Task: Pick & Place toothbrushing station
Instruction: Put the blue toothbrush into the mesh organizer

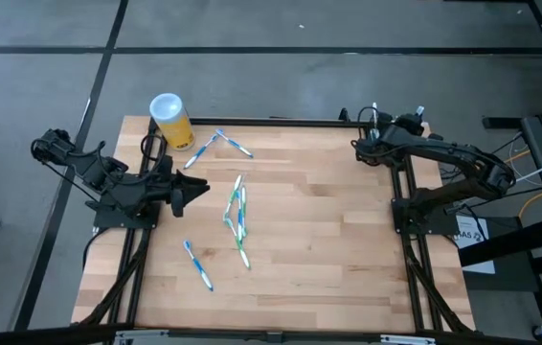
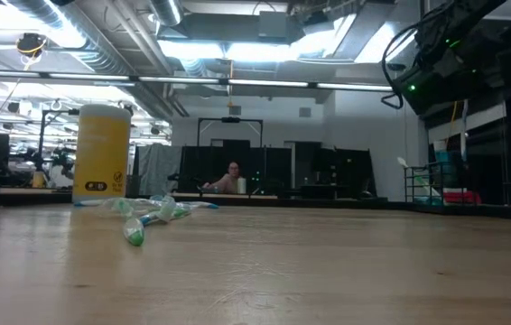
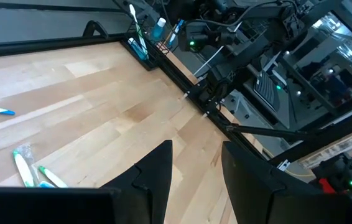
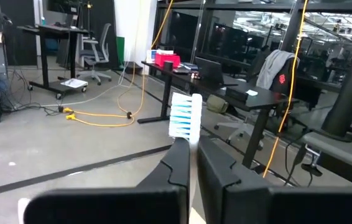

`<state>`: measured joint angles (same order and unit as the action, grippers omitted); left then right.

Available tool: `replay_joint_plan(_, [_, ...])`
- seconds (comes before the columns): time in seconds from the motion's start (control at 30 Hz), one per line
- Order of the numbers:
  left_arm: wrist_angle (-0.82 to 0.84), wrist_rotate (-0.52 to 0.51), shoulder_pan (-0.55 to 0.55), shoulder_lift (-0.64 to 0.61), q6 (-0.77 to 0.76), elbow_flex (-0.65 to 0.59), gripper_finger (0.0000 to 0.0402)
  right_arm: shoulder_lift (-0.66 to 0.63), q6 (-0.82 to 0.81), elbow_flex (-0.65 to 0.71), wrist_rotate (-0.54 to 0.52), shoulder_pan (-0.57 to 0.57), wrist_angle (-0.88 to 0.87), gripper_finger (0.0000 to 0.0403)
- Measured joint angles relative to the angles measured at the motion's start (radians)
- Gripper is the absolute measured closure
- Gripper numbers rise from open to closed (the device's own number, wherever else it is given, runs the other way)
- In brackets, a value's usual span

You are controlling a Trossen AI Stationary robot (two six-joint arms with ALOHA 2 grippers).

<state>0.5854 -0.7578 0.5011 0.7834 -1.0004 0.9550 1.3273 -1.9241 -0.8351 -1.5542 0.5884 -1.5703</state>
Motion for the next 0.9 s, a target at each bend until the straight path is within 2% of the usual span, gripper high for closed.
replay_joint_plan(0.17, [0.0,0.001,0.0,0.0,0.0,0.0,0.0269,0.0,-0.073,0.067,0.04,-0.005,0.003,0.0391])
replay_joint_plan(0.47, [0.001,0.02,0.0,0.0,0.016,0.0,0.0269,0.0,-0.171,0.133,0.052,-0.093,0.012,0.0391])
replay_joint_plan(0.53, [0.001,0.028,0.0,-0.002,0.017,0.0,0.0269,0.0,-0.186,0.146,0.061,-0.111,0.011,0.0376])
replay_joint_plan(0.73, [0.001,0.056,0.0,-0.003,0.027,0.0,0.0269,0.001,-0.186,0.151,0.071,-0.176,0.014,0.0299])
replay_joint_plan(0.9, [0.001,0.08,0.0,-0.003,0.037,0.0,0.0269,0.001,-0.181,0.151,0.12,-0.207,0.014,0.0265])
